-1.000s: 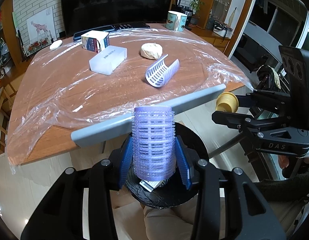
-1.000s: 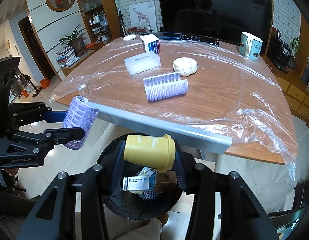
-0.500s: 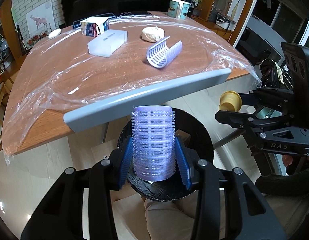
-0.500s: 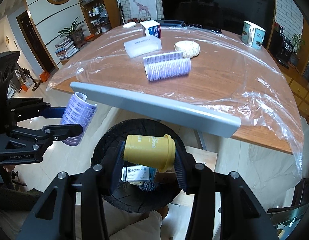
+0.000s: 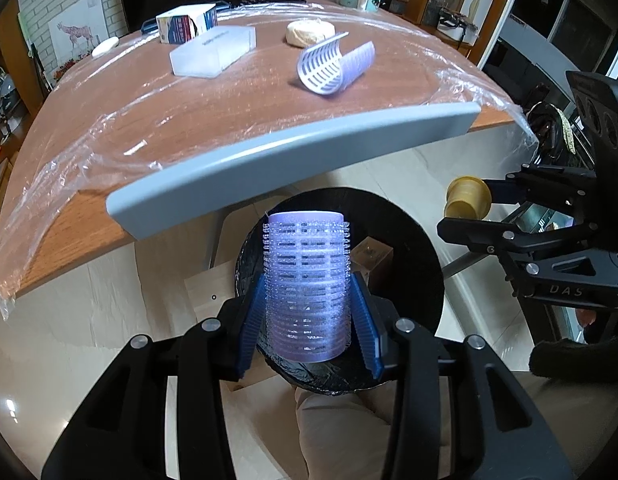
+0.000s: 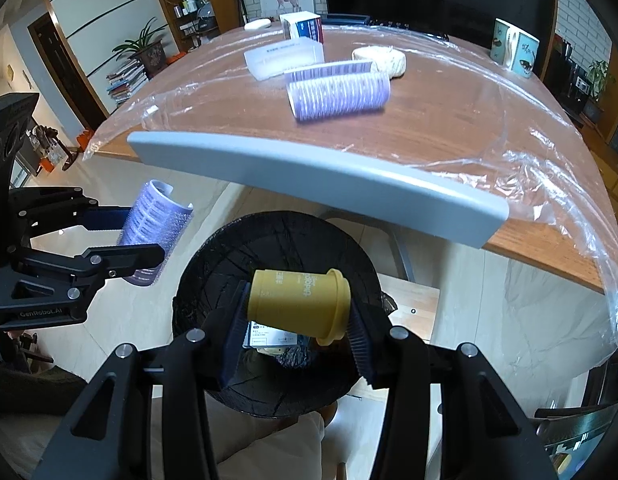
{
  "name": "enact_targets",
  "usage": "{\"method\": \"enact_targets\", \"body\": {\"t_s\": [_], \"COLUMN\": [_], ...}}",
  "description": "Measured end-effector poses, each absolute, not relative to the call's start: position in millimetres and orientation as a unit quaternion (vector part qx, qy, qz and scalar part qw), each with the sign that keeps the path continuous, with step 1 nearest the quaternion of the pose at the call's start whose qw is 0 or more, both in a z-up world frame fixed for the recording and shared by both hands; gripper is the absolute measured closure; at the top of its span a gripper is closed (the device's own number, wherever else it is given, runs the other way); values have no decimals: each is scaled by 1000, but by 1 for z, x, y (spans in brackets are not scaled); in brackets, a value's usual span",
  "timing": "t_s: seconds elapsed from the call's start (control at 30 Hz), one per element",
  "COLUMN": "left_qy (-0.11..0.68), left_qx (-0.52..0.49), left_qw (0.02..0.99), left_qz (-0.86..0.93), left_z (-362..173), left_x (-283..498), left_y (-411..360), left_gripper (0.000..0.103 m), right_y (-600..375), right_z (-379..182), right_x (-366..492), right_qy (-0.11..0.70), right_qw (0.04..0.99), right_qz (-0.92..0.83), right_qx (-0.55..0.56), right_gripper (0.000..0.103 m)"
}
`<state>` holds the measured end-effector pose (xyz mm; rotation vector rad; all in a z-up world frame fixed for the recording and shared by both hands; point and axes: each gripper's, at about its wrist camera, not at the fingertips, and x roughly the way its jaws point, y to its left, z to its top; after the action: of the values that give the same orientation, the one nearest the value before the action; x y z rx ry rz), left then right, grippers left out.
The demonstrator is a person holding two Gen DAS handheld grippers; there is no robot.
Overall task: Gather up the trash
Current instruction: 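Lower the purple roller and yellow cup over the bin opening, then open both tools to drop the roller and cup into the bin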
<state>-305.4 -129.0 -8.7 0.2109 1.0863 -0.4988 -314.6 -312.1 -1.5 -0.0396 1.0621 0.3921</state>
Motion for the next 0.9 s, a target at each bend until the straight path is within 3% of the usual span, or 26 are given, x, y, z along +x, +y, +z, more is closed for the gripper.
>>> {"method": "enact_targets", "body": {"t_s": [0.9], "left_qy": [550], "left_qx": [139], "left_qw": [792], "left_qz": [-227], "left_z": [-57], "left_x": [-294], "left_y": [-138], "left_gripper": [59], "right_y": [-296], "right_z": [-50], "right_x": [-298], "right_qy": [547], "right_qw": [816], "right_qz": [184], "right_qx": [-47], "right_gripper": [58]}}
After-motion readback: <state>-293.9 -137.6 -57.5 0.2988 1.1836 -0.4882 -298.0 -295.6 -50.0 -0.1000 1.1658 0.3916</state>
